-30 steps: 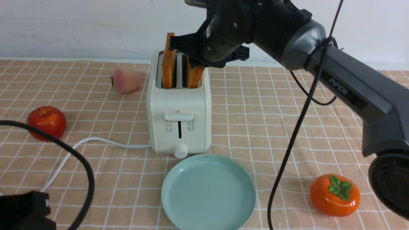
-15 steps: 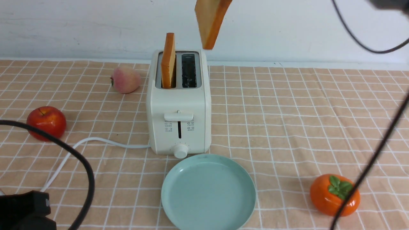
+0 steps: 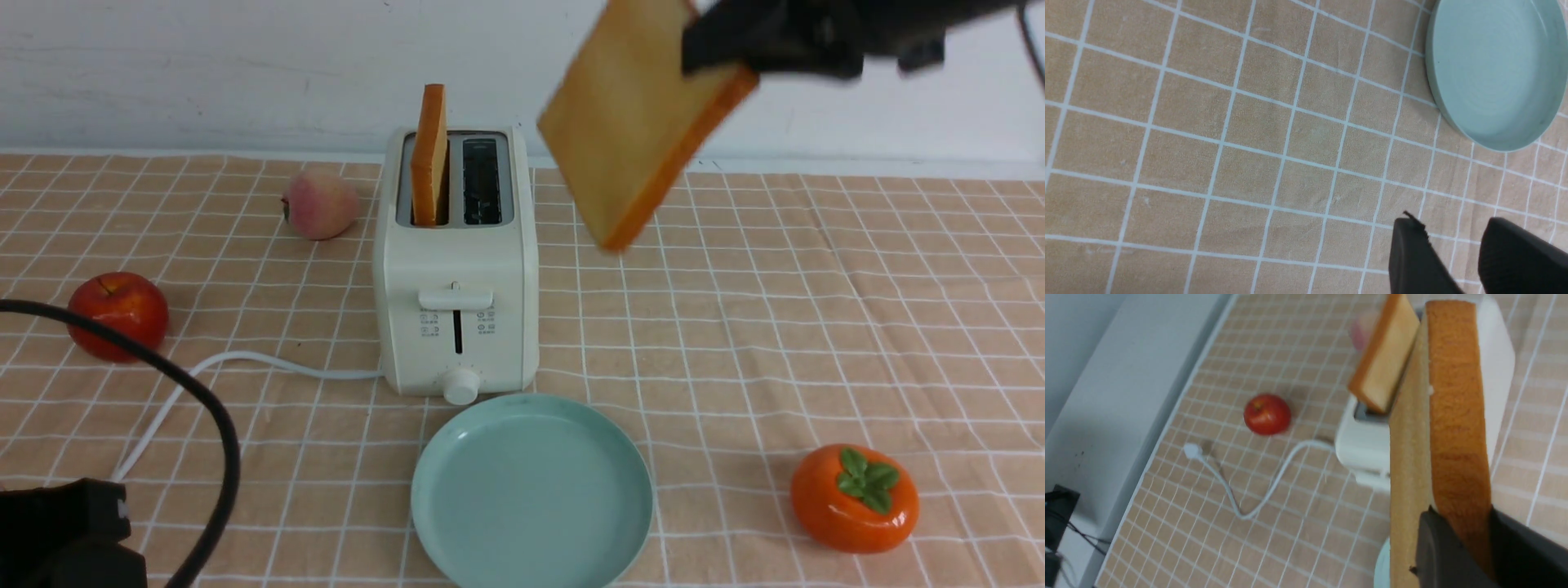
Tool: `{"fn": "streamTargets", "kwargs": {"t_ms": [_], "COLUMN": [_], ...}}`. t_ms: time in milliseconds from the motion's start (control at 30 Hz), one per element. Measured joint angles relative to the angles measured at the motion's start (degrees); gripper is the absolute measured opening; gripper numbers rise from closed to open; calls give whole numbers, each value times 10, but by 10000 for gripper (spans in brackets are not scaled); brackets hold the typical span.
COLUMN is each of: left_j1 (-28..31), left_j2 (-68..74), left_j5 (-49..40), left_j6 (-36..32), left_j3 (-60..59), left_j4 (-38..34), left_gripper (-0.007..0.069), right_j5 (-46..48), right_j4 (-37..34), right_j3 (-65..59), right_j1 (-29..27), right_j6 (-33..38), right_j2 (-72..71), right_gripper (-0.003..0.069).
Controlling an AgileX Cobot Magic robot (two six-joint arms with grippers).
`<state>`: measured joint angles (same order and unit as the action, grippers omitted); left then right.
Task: Take toasted bread from bread machine on light coffee tablecloth place on plate.
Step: 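Place the held slice of bread on top of the slice on the plate with the right gripper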
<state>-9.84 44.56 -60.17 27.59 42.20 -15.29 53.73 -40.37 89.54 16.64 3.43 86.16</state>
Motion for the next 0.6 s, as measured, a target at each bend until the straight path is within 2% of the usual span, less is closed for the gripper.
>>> {"fn": "streamTargets", "kwargs": {"t_ms": [133,267,333,367,500,600], "left_j1": [0,0,0,0,0,0], "left_j2": [0,0,0,0,0,0], "left_j5": [10,14,15,17,21,21], "left_j6": [-1,-1,-1,-1,-1,-1], "left_j3": [0,0,0,0,0,0], "left_j4": [0,0,0,0,0,0], "left_gripper": [238,238,238,238,238,238], "right_j5": [-22,-36,-43,-53,-43,-38], "right_j4": [-118,-218,-243,-284,-369,-395], "right_j3": [-161,-246,-259,-272,-278,-278], "right_j1": [1,8,8,8,8,8], "right_j6": [85,149,160,183,249,291], "right_j2": [8,42,56,80,136,164], "right_gripper": [108,108,108,108,108,108]}}
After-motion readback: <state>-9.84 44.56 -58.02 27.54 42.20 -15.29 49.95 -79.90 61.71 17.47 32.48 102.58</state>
